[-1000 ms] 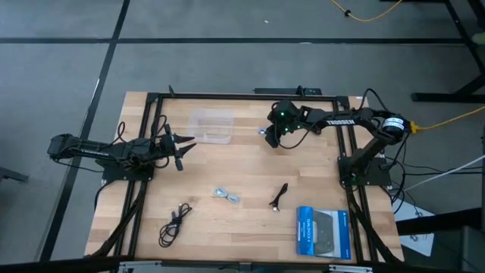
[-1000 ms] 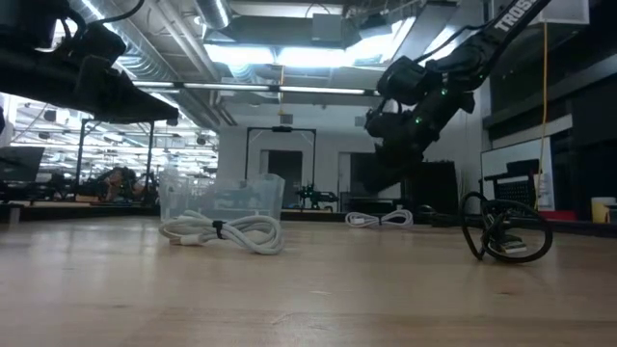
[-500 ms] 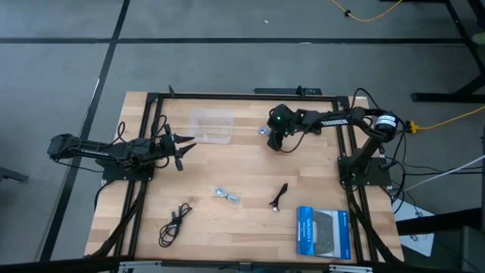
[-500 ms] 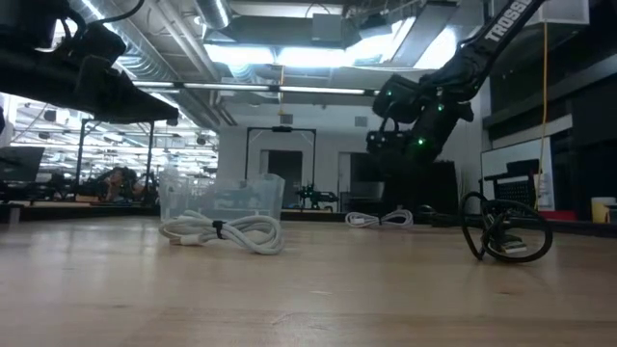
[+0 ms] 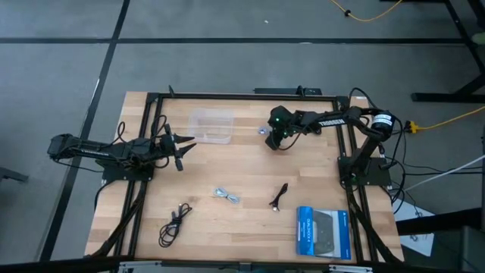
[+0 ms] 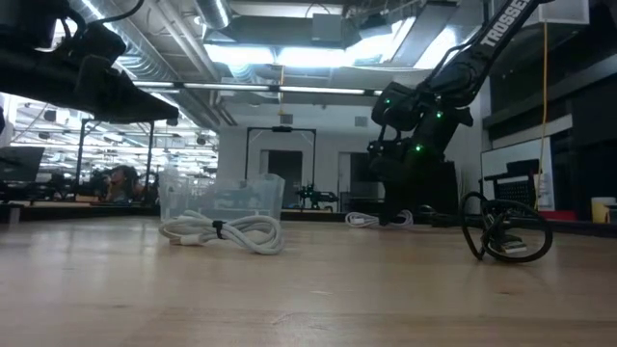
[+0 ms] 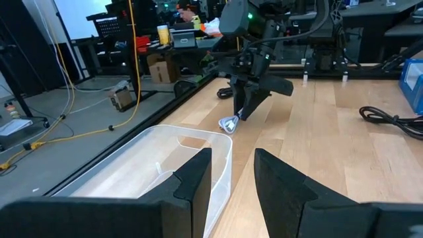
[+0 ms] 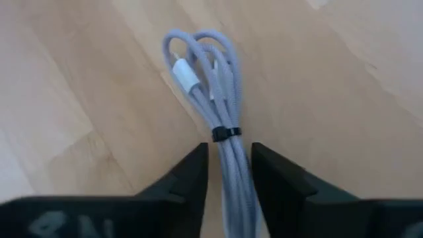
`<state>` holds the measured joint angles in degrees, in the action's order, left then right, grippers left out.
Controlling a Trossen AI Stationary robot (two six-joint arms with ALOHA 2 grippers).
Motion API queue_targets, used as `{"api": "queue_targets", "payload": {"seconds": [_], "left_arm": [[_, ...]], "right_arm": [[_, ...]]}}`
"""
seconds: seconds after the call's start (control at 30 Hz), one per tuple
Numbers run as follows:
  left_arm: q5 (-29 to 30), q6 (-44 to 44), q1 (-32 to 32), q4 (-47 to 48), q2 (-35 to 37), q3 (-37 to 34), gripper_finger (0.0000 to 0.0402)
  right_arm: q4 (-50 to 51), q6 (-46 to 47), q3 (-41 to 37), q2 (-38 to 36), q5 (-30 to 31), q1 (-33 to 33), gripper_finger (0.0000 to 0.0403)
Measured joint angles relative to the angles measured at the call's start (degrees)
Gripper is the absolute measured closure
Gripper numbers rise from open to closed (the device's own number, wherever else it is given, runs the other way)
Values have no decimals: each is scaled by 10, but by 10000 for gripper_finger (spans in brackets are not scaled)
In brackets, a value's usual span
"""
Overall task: Pick and place USB-C Cables
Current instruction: Put the purple white charger cable into the transparent bin
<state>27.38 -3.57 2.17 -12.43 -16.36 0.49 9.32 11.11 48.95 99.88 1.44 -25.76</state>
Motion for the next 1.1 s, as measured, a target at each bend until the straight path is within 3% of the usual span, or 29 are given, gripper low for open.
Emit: {"api": "queue_targets", "payload": {"seconds": [0.17, 0.3, 0.53, 0.83, 1.1], "left_arm": [[0, 0, 0, 0, 0, 0, 294], [0, 0, 0, 0, 0, 0, 294], [0, 0, 0, 0, 0, 0, 294], [0, 0, 0, 0, 0, 0, 294], [0, 0, 0, 0, 0, 0, 294]], "right_arm": [[1, 9, 0, 0, 5, 3, 369], [-19, 20, 0, 0, 2, 14, 370], [-143, 36, 27, -7, -68, 68, 370], [-171, -82, 211, 19, -27, 135, 370], [2, -129, 440, 158, -24, 106, 370]]}}
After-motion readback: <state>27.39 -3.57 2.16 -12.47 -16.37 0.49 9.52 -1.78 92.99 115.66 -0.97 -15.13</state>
